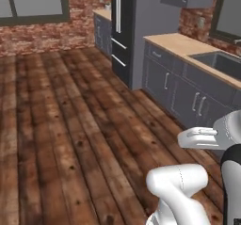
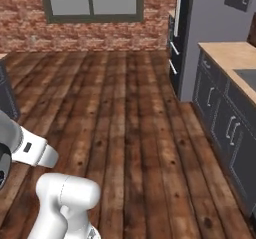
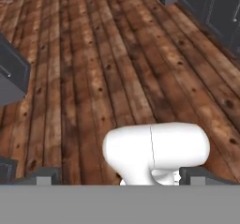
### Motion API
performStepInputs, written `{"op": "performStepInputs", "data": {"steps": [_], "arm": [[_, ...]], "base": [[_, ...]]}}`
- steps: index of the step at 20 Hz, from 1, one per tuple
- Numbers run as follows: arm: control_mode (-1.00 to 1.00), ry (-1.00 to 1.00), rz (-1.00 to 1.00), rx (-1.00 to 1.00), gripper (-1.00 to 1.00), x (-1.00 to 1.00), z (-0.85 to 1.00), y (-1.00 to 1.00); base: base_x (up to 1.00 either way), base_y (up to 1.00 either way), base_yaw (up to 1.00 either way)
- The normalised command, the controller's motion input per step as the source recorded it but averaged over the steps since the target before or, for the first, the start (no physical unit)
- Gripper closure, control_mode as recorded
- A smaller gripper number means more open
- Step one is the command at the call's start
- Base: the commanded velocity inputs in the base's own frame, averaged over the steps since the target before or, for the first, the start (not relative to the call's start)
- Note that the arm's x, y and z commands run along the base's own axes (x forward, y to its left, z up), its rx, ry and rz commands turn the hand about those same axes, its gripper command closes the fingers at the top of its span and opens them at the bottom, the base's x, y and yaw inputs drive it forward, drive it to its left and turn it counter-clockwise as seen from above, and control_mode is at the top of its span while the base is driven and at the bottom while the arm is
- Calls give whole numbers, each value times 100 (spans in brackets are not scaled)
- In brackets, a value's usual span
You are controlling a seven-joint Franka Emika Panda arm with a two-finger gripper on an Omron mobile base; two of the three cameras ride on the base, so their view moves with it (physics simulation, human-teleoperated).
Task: Place one of the steaks on the plate and the other in the bowl. Then place the bowl in the fridge.
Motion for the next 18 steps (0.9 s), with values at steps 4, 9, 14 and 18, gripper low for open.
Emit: {"op": "performStepInputs", "data": {"steps": [4, 9, 14, 18], "arm": [[100, 0, 0, 0, -100, 0, 0, 0], [100, 0, 0, 0, -100, 0, 0, 0], [100, 0, 0, 0, -100, 0, 0, 0], [100, 0, 0, 0, -100, 0, 0, 0]], "base": [[100, 83, -19], [100, 97, -27], [100, 100, -33], [100, 100, -41]]}}
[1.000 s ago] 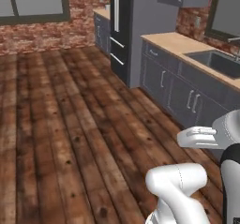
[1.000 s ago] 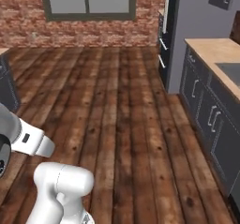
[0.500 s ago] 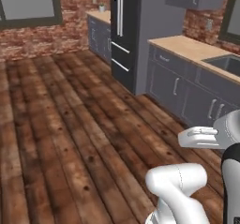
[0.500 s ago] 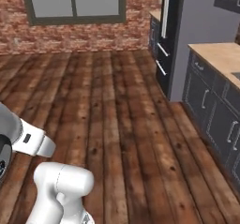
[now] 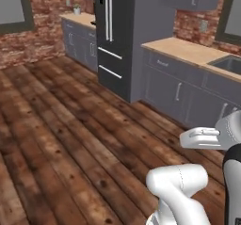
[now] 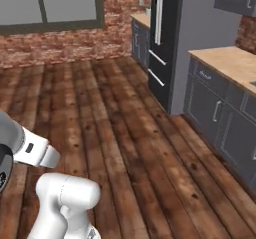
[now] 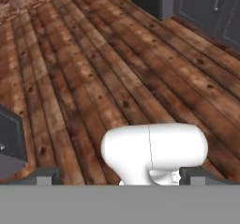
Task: Place one of the steaks on the plate and the other in the bowl. Then place the bowl in the fridge.
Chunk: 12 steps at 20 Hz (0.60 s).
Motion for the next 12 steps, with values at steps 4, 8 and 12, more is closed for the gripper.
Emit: {"op": "performStepInputs", "data": {"steps": [4, 8, 12], "arm": [[100, 0, 0, 0, -100, 0, 0, 0], [100, 0, 0, 0, -100, 0, 0, 0], [100, 0, 0, 0, -100, 0, 0, 0]], "base": [[100, 100, -52], [100, 100, -53], [100, 100, -49]]}}
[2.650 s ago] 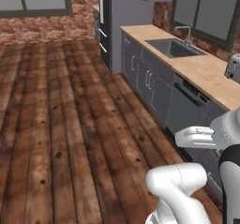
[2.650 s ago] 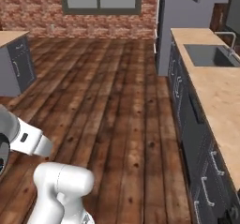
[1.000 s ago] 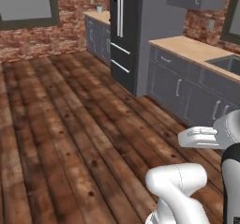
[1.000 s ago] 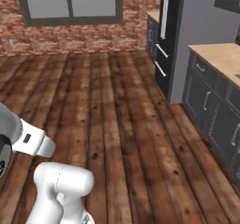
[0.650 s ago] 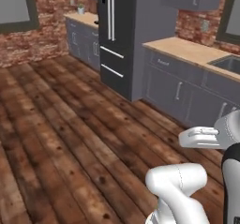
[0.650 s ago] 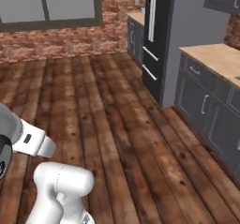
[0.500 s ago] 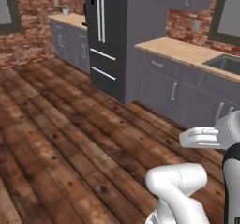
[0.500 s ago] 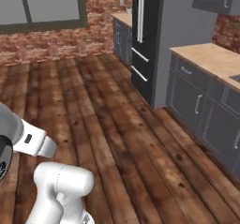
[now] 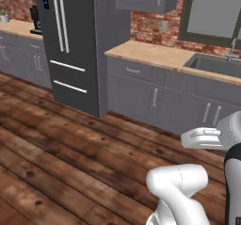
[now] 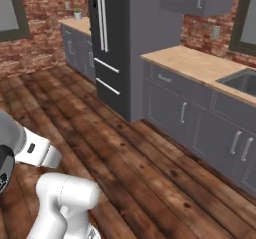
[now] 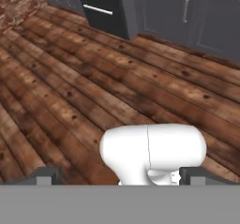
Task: Place one of the steaks on the plate and the other in the bowl. Then place the bowl in the fridge.
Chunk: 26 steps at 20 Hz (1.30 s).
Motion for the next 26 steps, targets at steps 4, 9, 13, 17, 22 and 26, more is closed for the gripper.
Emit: {"op": "performStepInputs", "data": {"steps": [4, 9, 13, 17, 22, 26], "arm": [[100, 0, 0, 0, -100, 0, 0, 0], [100, 0, 0, 0, -100, 0, 0, 0], [100, 0, 0, 0, -100, 0, 0, 0], [100, 0, 0, 0, -100, 0, 0, 0], [100, 0, 0, 0, -100, 0, 0, 0], [100, 0, 0, 0, -100, 0, 0, 0]], "base": [[100, 100, -49], [90, 100, -47], [77, 100, -34], [65, 100, -29], [54, 100, -28], [57, 100, -31]]}}
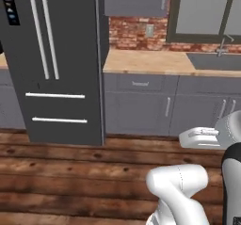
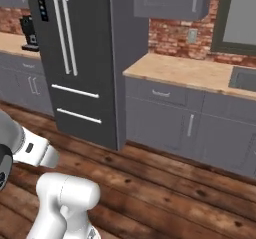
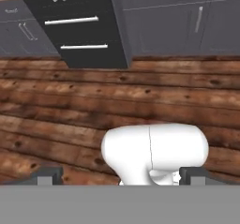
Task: Place one of the steaks on the plate and the other in the bowl. Then place the bowl in the fridge.
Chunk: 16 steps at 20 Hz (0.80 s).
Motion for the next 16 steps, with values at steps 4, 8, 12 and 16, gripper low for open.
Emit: {"op": "performStepInputs", "data": {"steps": [4, 8, 12, 16], "arm": [[100, 0, 0, 0, -100, 0, 0, 0], [100, 0, 0, 0, -100, 0, 0, 0], [100, 0, 0, 0, -100, 0, 0, 0], [100, 0, 0, 0, -100, 0, 0, 0]], "base": [[57, 100, -29], [39, 100, -27], [44, 100, -25], [87, 99, -25]]}}
